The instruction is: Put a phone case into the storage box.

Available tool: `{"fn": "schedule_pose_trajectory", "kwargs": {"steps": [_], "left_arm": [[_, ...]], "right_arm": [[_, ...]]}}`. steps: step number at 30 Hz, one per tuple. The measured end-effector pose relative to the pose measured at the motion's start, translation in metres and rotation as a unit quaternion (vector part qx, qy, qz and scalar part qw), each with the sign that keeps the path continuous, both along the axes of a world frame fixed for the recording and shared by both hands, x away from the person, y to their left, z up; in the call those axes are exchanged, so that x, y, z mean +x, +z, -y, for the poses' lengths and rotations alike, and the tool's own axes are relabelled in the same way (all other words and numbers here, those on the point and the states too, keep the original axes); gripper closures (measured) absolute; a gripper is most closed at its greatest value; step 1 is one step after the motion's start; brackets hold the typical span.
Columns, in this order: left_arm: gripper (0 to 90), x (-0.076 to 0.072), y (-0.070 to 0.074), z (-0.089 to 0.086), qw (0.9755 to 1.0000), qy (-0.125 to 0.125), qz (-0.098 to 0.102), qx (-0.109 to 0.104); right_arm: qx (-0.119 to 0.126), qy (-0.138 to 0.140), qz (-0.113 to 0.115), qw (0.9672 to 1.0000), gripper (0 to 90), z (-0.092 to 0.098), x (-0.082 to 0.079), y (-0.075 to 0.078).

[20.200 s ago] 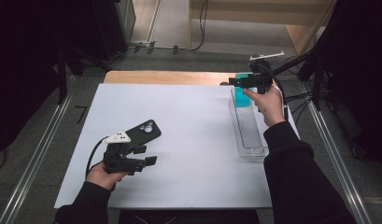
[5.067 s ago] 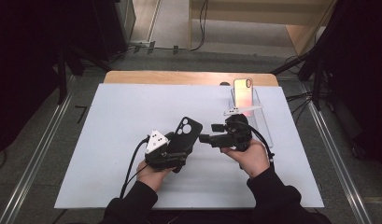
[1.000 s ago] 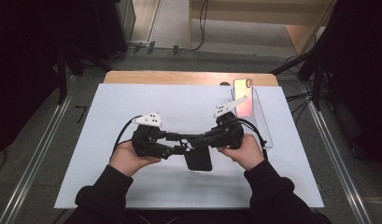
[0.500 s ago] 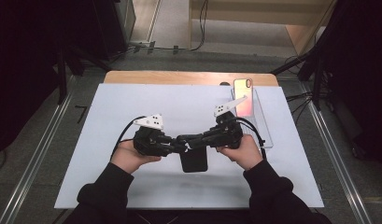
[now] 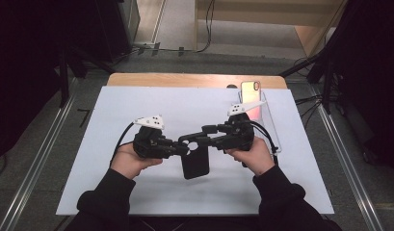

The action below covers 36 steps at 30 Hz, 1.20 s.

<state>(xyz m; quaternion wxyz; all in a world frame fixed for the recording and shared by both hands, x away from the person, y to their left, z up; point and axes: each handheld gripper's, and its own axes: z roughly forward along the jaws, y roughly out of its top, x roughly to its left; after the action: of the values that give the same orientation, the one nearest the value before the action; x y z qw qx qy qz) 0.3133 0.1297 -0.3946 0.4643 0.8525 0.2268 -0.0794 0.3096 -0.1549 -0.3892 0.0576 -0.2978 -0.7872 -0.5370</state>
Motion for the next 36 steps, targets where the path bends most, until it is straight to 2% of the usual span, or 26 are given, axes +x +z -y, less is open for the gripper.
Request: {"fn": "schedule_pose_trajectory", "kwargs": {"steps": [3, 6, 10, 13, 14, 17, 22, 25, 27, 32, 36], "left_arm": [[77.0, 0.002, 0.003, -0.004, 0.9996, 0.026, -0.006, 0.003], [77.0, 0.003, 0.006, -0.007, 0.9986, 0.051, -0.010, 0.007], [76.8, 0.004, 0.009, -0.011, 0.9966, 0.081, -0.015, 0.002], [76.8, 0.004, 0.011, -0.013, 0.9949, 0.100, -0.014, 0.003], [76.8, 0.004, 0.011, -0.013, 0.9944, 0.105, -0.014, 0.003], [76.8, 0.003, 0.013, -0.013, 0.9926, 0.121, -0.013, 0.004], [76.7, 0.001, 0.017, -0.012, 0.9890, 0.147, -0.009, 0.016], [76.7, 0.002, 0.019, -0.012, 0.9868, 0.159, -0.024, 0.016], [76.7, 0.002, 0.020, -0.013, 0.9854, 0.166, -0.031, 0.017], [76.7, 0.000, 0.022, -0.012, 0.9822, 0.184, -0.032, 0.016], [76.7, -0.001, 0.023, -0.011, 0.9807, 0.191, -0.038, 0.014]], "right_arm": [[-0.002, -0.009, 0.019, 0.9998, 26.8, 0.001, -0.001, 0.001], [-0.009, -0.015, 0.028, 0.9995, 26.2, 0.002, -0.002, 0.000], [-0.019, -0.008, 0.026, 0.9995, 20.2, -0.001, -0.002, -0.003], [-0.030, -0.014, 0.027, 0.9991, 5.2, -0.003, -0.002, -0.006], [-0.041, -0.018, 0.016, 0.9989, 0.0, -0.005, -0.001, -0.006], [-0.059, -0.019, 0.007, 0.9981, 0.0, -0.008, -0.002, -0.009], [-0.076, -0.050, 0.023, 0.9957, 0.0, -0.015, -0.009, -0.012], [-0.091, -0.062, 0.025, 0.9935, 0.0, -0.021, -0.012, -0.016], [-0.103, -0.080, 0.032, 0.9909, 0.0, -0.025, -0.014, -0.018], [-0.099, -0.091, 0.031, 0.9905, 0.0, -0.033, -0.018, -0.022], [-0.096, -0.112, 0.033, 0.9885, 0.0, -0.041, -0.022, -0.027]]}}
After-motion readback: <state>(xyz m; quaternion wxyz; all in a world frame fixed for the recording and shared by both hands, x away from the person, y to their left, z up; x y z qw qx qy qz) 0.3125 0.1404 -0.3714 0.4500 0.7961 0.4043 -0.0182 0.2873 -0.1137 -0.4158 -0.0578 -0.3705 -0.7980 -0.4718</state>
